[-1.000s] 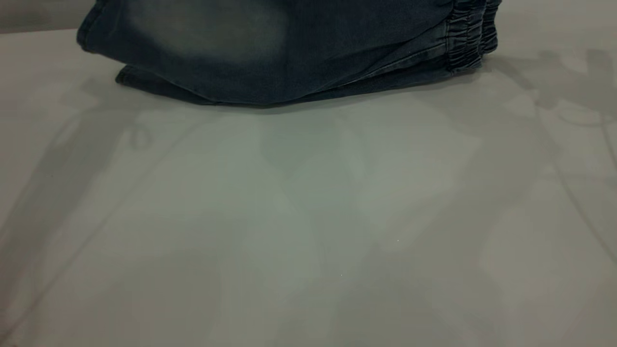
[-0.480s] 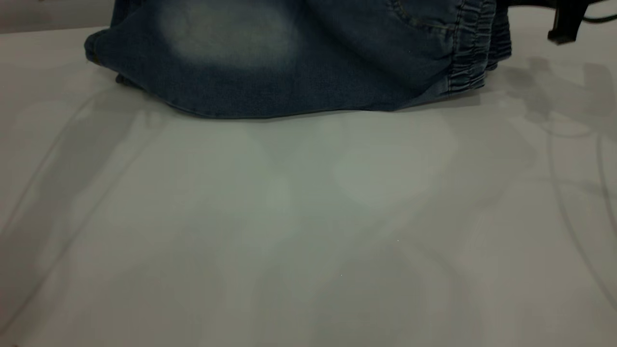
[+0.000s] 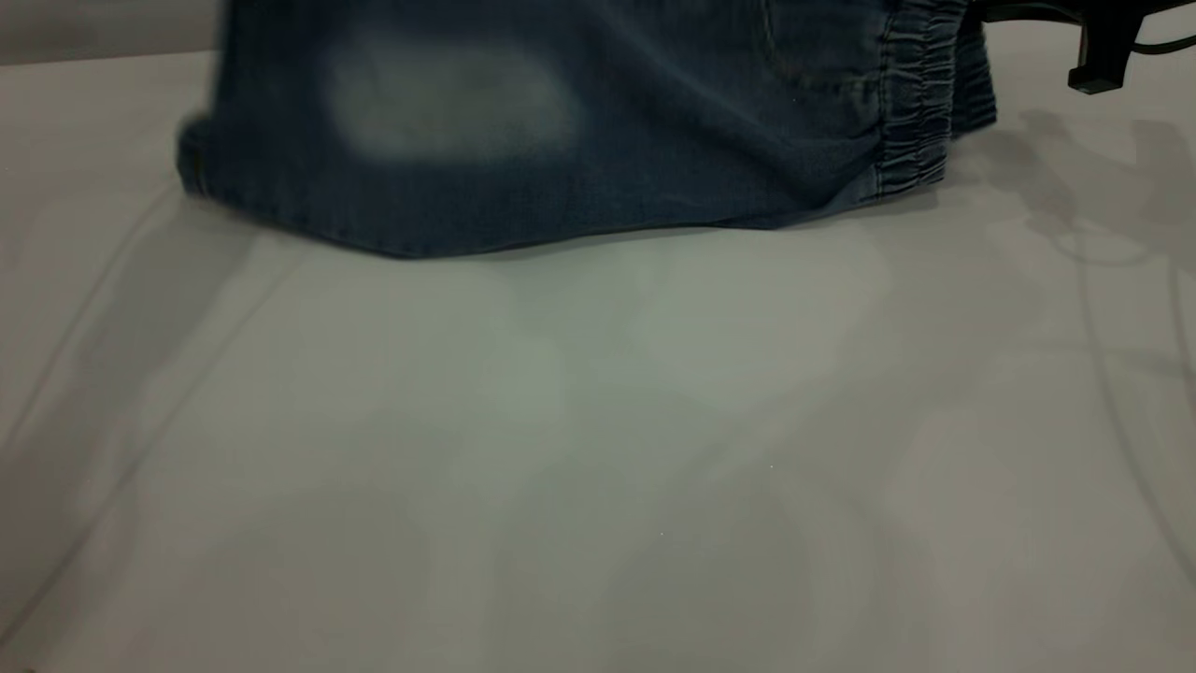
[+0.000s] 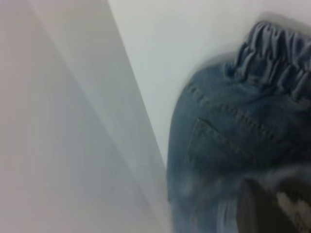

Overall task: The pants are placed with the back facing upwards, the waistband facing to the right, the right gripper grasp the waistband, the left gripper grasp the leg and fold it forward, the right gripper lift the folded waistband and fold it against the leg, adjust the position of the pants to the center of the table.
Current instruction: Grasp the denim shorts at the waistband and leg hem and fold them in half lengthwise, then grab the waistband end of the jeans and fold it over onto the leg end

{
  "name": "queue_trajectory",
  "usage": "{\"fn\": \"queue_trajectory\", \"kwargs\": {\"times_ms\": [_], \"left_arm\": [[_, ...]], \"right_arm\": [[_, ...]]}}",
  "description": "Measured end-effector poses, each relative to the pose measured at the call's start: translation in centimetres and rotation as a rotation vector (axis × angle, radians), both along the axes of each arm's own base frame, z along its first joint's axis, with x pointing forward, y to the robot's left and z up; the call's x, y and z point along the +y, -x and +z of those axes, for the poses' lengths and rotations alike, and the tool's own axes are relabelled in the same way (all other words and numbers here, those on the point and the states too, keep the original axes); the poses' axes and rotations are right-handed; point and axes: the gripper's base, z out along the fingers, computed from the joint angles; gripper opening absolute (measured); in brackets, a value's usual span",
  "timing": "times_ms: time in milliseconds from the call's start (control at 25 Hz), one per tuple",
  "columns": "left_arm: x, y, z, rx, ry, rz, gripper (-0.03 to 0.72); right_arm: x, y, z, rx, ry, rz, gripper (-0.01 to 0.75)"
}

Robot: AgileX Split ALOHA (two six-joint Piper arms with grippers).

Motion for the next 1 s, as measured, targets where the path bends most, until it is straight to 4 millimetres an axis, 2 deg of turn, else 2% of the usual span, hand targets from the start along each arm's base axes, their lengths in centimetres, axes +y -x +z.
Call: {"fn": "queue_trajectory", "kwargs": {"times_ms": [120, 240, 320, 440, 640, 800, 1000], "left_arm": [[0.0, 0.0, 0.0, -0.003, 0.001, 0.001, 0.27], [0.0, 0.0, 0.0, 0.006, 0.002, 0.0, 0.378], [-0.1, 0.2, -0.3, 0.035, 0.003, -0.007, 0.415], [-0.2, 0.5, -0.7, 0.094, 0.007, -0.02, 0.427], [-0.9, 1.3, -1.2, 0.202, 0.024, -0.048, 0.429], [-1.6, 2.0, -1.0, 0.263, 0.032, -0.076, 0.429], [-3.3, 2.4, 0.0, 0.246, 0.045, -0.107, 0.429]], "right_arm": [[0.0, 0.0, 0.0, -0.031, 0.051, 0.042, 0.16], [0.2, -0.1, 0.2, -0.075, 0.088, 0.096, 0.298], [0.5, -0.1, 0.5, -0.126, 0.107, 0.166, 0.395], [1.1, 0.0, 0.9, -0.205, 0.126, 0.269, 0.486], [2.6, 1.2, 1.1, -0.255, 0.096, 0.505, 0.514], [2.8, 2.7, 0.0, -0.118, 0.132, 0.654, 0.515], [1.7, 3.5, -1.4, 0.033, 0.281, 0.702, 0.515]]}}
